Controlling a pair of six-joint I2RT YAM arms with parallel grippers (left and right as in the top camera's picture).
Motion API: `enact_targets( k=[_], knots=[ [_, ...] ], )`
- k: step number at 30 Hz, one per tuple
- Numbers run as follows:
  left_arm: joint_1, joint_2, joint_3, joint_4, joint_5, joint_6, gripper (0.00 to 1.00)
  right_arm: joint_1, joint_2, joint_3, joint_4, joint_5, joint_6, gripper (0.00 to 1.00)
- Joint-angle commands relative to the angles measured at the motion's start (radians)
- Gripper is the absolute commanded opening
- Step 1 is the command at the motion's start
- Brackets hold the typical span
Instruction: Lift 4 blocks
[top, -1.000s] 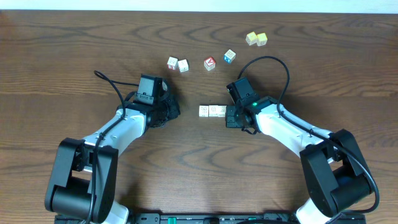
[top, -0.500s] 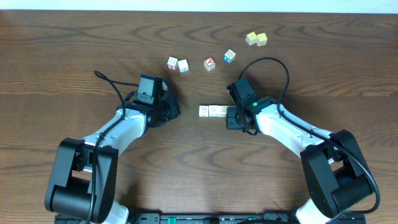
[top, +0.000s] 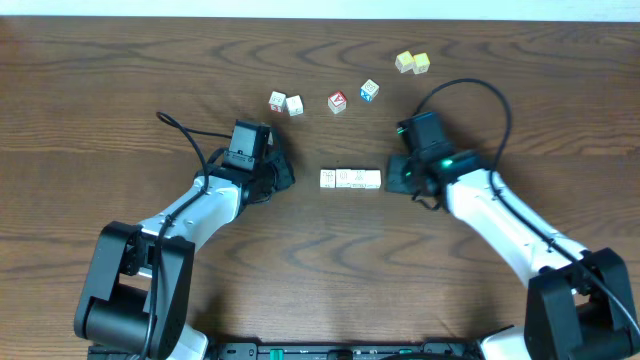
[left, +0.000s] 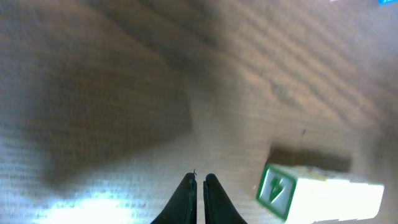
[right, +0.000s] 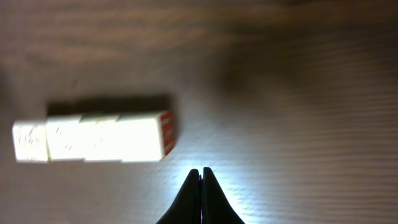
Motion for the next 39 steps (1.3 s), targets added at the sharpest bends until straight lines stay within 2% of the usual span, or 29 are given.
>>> enact_targets(
  k=[1, 8, 16, 22, 28, 39],
  knots=[
    [-0.004, 0.026, -0.001, 0.027, -0.049, -0.084, 0.08, -0.092, 0.005, 0.011, 0.024, -0.087, 0.006, 0.01],
    [-0.032, 0.105, 0.000, 0.091, 0.012, -0.111, 0.08, -0.111, 0.108, 0.011, 0.070, -0.166, -0.011, 0.01],
    [-0.036, 0.108, 0.000, 0.085, 0.055, -0.097, 0.08, -0.111, 0.206, 0.011, 0.118, -0.296, -0.016, 0.01],
    [-0.038, 0.108, -0.001, 0.087, 0.062, -0.096, 0.08, -0.111, 0.211, 0.011, 0.122, -0.340, -0.015, 0.01],
    [-0.064, 0.108, 0.000, 0.123, 0.087, -0.033, 0.08, -0.110, 0.211, 0.011, 0.120, -0.347, -0.015, 0.01],
    [-0.095, 0.108, 0.000, 0.170, 0.060, 0.001, 0.08, -0.078, 0.211, 0.011, 0.120, -0.346, -0.015, 0.01]
  ],
)
